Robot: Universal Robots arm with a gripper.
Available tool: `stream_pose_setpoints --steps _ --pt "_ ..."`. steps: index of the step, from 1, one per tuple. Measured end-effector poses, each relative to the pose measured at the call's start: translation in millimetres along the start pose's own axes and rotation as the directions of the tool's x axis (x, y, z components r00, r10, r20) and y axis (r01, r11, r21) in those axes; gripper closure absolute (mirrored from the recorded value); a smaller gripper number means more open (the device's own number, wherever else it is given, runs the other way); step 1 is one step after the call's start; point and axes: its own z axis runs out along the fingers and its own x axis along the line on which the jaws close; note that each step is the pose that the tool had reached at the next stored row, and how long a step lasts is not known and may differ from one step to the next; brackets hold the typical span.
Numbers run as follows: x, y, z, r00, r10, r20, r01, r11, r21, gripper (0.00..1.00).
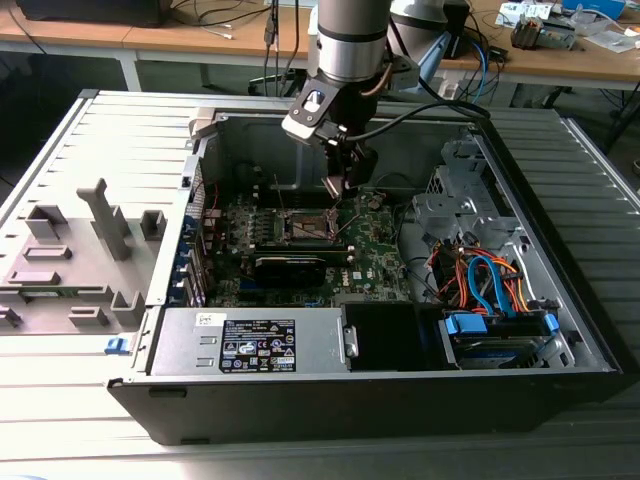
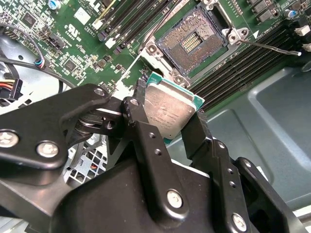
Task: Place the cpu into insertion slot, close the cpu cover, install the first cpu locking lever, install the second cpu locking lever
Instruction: 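Place the cpu into insertion slot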
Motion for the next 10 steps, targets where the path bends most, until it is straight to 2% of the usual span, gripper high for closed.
stream_pose_setpoints --steps 10 --pt "0.0 0.0 0.1 0.9999 0.01 0.0004 -0.01 0.9999 0.0002 0.45"
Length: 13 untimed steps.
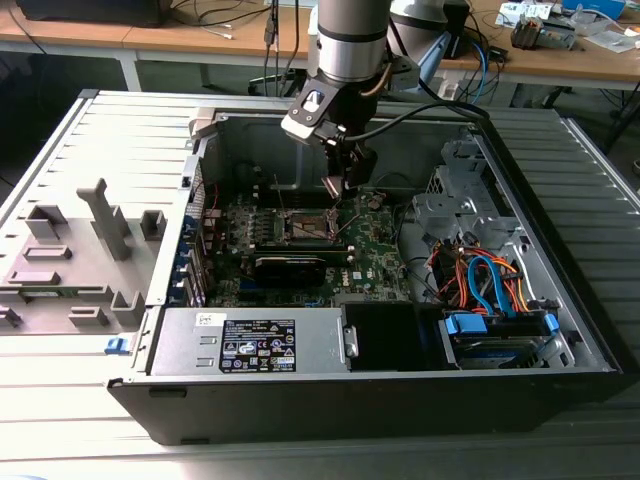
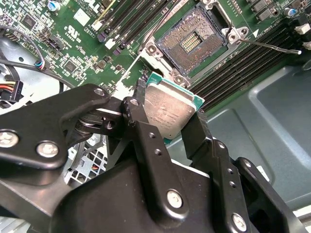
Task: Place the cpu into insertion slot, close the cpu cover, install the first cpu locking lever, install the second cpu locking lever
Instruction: 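Place the cpu into insertion slot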
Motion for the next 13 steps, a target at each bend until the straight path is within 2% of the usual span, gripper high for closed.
stream_pose_setpoints --steps 3,5,13 --pt "0.0 0.0 0.0 1.0 0.002 0.0001 -0.002 1.0 0.0 0.45" --pt "0.2 -0.4 7.7 0.9999 0.015 0.0007 -0.015 0.9999 0.0004 0.45" --pt "0.3 -0.4 9.7 0.9998 0.019 0.0009 -0.019 0.9998 0.0005 0.45"
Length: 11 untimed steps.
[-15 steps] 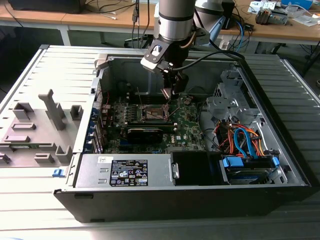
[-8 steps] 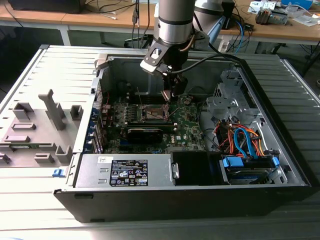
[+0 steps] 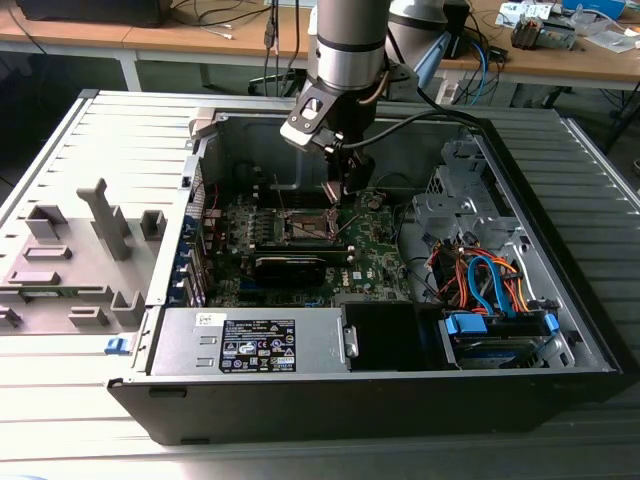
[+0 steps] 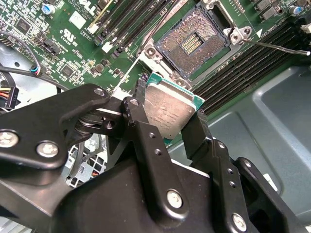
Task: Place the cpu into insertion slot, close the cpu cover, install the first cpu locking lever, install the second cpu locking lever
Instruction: 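Place the cpu into insertion slot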
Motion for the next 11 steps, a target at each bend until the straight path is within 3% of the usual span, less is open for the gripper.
stream_pose_setpoints --steps 11 --pt "0.0 0.0 0.1 0.9999 0.015 0.0009 -0.015 0.9999 0.0004 0.45"
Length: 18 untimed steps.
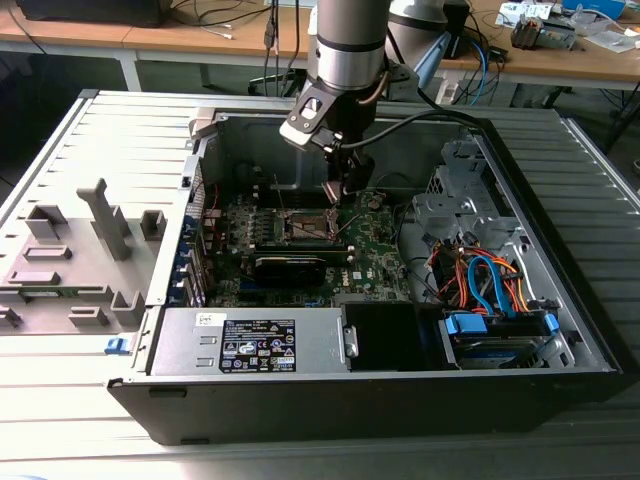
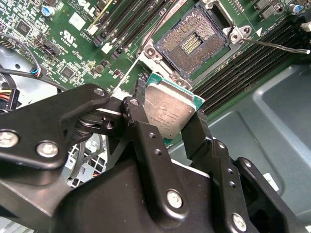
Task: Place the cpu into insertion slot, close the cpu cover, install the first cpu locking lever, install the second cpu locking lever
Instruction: 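Place the cpu into insertion slot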
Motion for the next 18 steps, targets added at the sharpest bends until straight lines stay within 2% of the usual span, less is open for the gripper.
stream_pose_setpoints --steps 18 --pt "0.0 0.0 0.2 0.9998 0.021 0.0016 -0.021 0.9998 0.0008 0.45"
